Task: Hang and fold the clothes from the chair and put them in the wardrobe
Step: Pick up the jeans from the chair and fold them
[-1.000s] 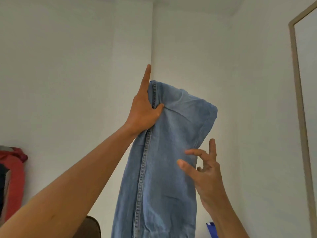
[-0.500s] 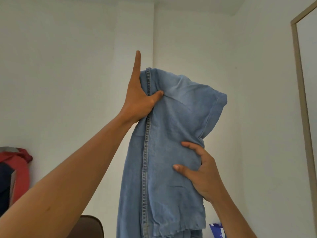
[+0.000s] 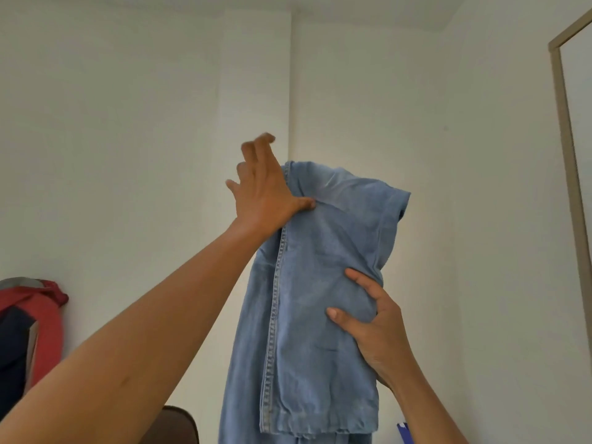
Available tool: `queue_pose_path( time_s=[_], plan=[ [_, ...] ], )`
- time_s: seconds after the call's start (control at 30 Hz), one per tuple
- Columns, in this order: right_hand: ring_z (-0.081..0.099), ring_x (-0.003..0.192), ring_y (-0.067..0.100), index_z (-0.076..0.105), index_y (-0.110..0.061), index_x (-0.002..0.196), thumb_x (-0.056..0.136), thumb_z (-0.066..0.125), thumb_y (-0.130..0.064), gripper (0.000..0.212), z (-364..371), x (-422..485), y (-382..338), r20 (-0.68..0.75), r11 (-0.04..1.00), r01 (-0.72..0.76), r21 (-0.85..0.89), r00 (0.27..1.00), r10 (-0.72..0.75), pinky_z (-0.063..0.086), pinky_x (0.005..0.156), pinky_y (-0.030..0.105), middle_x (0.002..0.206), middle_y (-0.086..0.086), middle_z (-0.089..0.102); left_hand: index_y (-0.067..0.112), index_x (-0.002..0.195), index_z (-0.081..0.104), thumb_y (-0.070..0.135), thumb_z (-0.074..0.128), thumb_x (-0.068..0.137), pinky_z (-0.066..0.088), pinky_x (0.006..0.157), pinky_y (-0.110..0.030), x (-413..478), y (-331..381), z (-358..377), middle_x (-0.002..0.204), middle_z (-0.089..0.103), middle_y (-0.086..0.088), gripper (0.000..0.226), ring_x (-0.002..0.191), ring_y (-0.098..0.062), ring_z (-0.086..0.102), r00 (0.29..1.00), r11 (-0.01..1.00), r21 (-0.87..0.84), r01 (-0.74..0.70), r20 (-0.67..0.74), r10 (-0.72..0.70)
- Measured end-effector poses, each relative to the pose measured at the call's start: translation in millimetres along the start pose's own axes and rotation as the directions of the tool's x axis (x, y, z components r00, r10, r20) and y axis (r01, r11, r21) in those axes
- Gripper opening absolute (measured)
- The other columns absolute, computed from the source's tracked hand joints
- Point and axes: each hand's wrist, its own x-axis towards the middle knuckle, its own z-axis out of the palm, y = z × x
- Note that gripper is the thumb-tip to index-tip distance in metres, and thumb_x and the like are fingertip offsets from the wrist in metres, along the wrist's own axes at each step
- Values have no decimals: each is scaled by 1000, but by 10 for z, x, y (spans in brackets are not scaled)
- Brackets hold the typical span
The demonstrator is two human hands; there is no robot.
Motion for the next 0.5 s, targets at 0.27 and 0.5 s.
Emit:
queue_pose_path(
  time_s=[0.27, 0.5],
  plan=[
    [60, 118, 5, 64, -41, 124, 72, 85, -20, 60, 8, 61, -100, 67, 994, -21, 110, 998, 13, 56, 93, 34, 132, -18, 59, 51, 153, 14, 67, 84, 57, 37, 110, -34, -1270, -582, -215, 154, 28, 16, 120, 137, -7, 35, 811, 873, -274, 404, 549, -203],
    [61, 114, 2, 62, -41, 126, 73, 83, -19, 61, 15, 145, -14, 71, 986, -126, 113, 990, 118, 55, 97, 36, 128, -20, 60, 46, 156, 6, 36, 87, 66, 60, 81, -31, -1744, -752, -115, 126, 53, 18, 122, 106, -8, 67, 510, 411, -377, 830, 811, -287]
  ],
)
